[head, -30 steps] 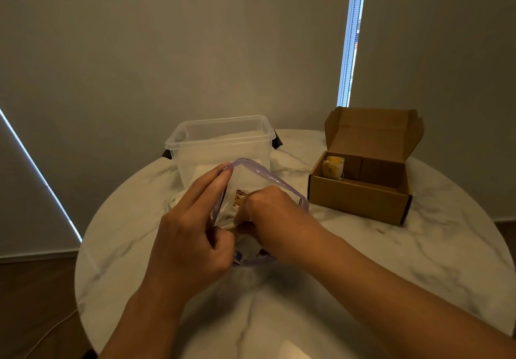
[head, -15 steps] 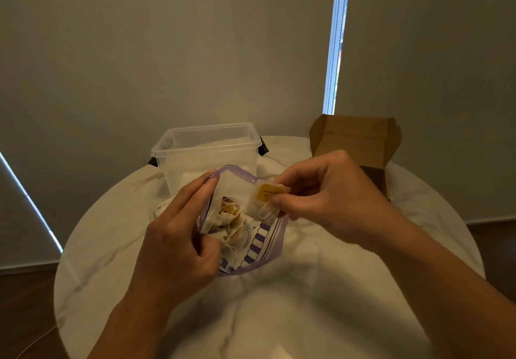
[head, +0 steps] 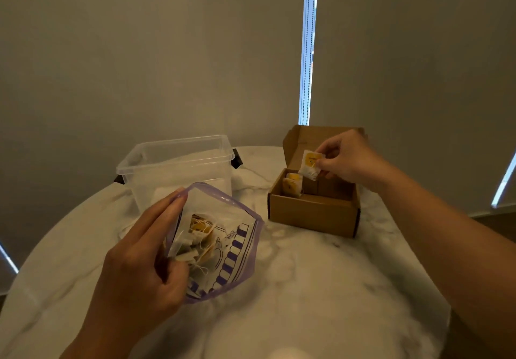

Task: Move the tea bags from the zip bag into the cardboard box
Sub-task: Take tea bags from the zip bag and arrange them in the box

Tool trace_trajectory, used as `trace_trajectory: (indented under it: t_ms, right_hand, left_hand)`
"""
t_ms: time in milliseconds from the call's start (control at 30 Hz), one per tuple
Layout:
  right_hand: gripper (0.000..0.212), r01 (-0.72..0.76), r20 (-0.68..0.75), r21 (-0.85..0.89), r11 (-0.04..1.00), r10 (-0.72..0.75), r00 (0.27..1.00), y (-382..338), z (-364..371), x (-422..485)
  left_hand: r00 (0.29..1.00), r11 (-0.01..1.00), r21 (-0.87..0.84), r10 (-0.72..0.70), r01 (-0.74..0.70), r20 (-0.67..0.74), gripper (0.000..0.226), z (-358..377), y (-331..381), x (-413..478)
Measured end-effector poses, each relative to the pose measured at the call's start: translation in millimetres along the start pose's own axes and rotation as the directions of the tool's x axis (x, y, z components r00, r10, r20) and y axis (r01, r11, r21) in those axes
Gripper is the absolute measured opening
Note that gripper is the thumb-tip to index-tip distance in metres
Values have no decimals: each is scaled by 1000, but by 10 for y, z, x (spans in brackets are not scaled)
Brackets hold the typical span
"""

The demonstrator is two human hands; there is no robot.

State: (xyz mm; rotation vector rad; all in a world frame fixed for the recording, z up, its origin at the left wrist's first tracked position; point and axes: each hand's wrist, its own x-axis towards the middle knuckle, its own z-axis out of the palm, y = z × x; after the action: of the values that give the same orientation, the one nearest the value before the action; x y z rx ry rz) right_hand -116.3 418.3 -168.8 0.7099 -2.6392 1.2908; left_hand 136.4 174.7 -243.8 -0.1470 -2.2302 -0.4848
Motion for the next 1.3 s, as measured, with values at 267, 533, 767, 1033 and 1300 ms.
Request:
trace_trajectory:
  t_ms: [267,533,767,1033,1300]
  right_hand:
    - [12,-75,186,-144,987,101,977,224,475,324]
    - [11,-78,204,-221,972,125,971,294,694,468]
    - [13,-57,57,-389,919,86,995,303,729,507]
    - [15,-8,15,-418,908,16,1000,306,574,403]
    - [7,164,-180,-181,970,-197,964,-224,295,-435]
  left_hand:
    - [1000,1000,6,-5,5,8,69,-6,14,6]
    - [998,999,-8,-32,32,45,69,2,-13,0]
    - [998,999,12,-45,44,52,69,2,3,-6]
    - [999,1000,20,-25,24,28,70,-1,-19,-10]
    - [1000,999,41,-15,15,0,70,-49,71,7]
